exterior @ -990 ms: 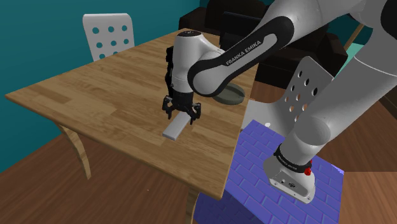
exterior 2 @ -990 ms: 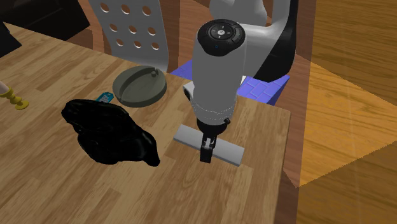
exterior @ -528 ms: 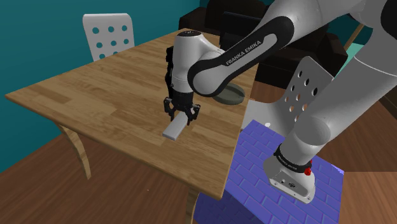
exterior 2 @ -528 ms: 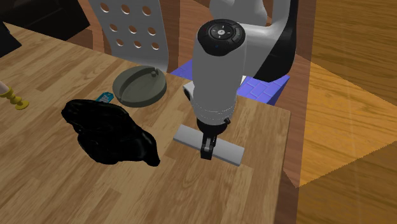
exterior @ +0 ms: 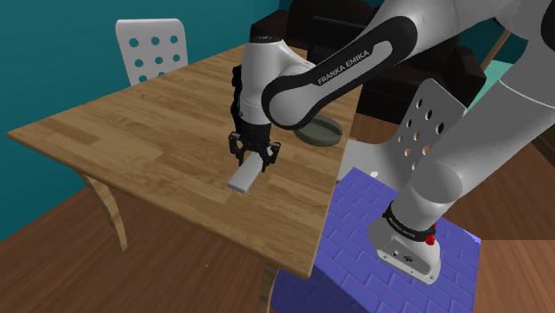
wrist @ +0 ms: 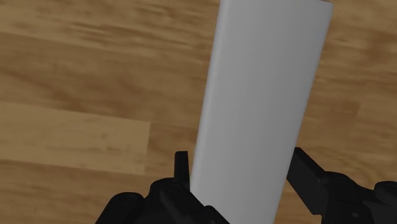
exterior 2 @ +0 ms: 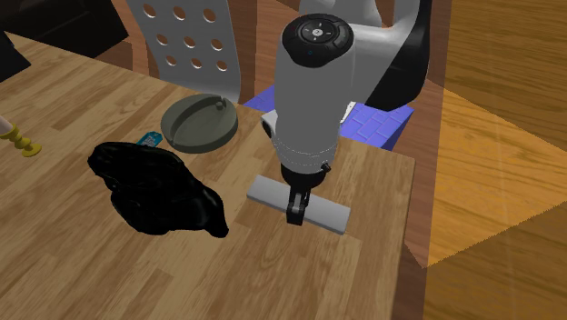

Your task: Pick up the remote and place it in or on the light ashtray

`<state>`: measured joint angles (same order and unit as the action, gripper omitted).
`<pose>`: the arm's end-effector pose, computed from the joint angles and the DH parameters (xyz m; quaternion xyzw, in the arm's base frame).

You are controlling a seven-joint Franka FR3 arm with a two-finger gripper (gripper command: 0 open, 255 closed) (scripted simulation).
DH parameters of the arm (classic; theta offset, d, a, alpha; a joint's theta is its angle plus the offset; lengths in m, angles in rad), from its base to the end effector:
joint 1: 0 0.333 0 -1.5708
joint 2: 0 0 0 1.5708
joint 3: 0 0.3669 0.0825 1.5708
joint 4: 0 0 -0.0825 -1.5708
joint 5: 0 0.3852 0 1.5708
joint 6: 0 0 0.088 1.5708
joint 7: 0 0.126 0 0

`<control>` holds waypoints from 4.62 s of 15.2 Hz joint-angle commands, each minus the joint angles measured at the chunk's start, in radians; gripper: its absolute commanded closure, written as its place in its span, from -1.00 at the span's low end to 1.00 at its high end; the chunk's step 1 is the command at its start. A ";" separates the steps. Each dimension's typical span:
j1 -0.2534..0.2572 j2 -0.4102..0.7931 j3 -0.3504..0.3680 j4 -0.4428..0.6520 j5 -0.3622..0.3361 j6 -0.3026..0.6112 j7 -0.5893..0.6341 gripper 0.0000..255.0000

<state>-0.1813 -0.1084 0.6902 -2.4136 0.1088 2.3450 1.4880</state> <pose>0.4150 0.2369 0.3754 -0.8636 0.5042 -0.0008 0.0100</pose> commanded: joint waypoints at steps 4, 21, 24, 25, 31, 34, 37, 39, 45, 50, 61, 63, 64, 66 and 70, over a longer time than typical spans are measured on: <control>0.007 -0.058 -0.014 0.031 0.039 -0.080 -0.030 1.00; -0.009 -0.238 -0.152 0.029 0.107 -0.255 -0.216 1.00; -0.029 -0.277 -0.213 -0.012 0.106 -0.260 -0.300 1.00; -0.037 -0.287 -0.234 -0.023 0.104 -0.262 -0.327 1.00; -0.095 -0.324 -0.352 -0.068 0.070 -0.269 -0.484 1.00; -0.130 -0.325 -0.409 -0.074 0.045 -0.270 -0.559 1.00; -0.166 -0.315 -0.464 -0.070 0.017 -0.270 -0.632 1.00; -0.191 -0.303 -0.500 -0.061 -0.001 -0.269 -0.680 1.00; -0.231 -0.256 -0.555 -0.064 -0.030 -0.224 -0.758 1.00; -0.231 -0.223 -0.551 -0.106 -0.030 -0.149 -0.758 1.00; -0.231 -0.171 -0.547 -0.151 -0.031 -0.052 -0.757 1.00; -0.231 -0.171 -0.547 -0.151 -0.031 -0.052 -0.757 1.00; -0.231 -0.171 -0.547 -0.151 -0.031 -0.052 -0.757 1.00; -0.231 -0.172 -0.546 -0.151 -0.030 -0.053 -0.757 -1.00; -0.231 -0.171 -0.547 -0.151 -0.031 -0.052 -0.757 -1.00</control>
<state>-0.4123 -0.2800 0.1437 -2.5645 0.0784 2.2922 0.7310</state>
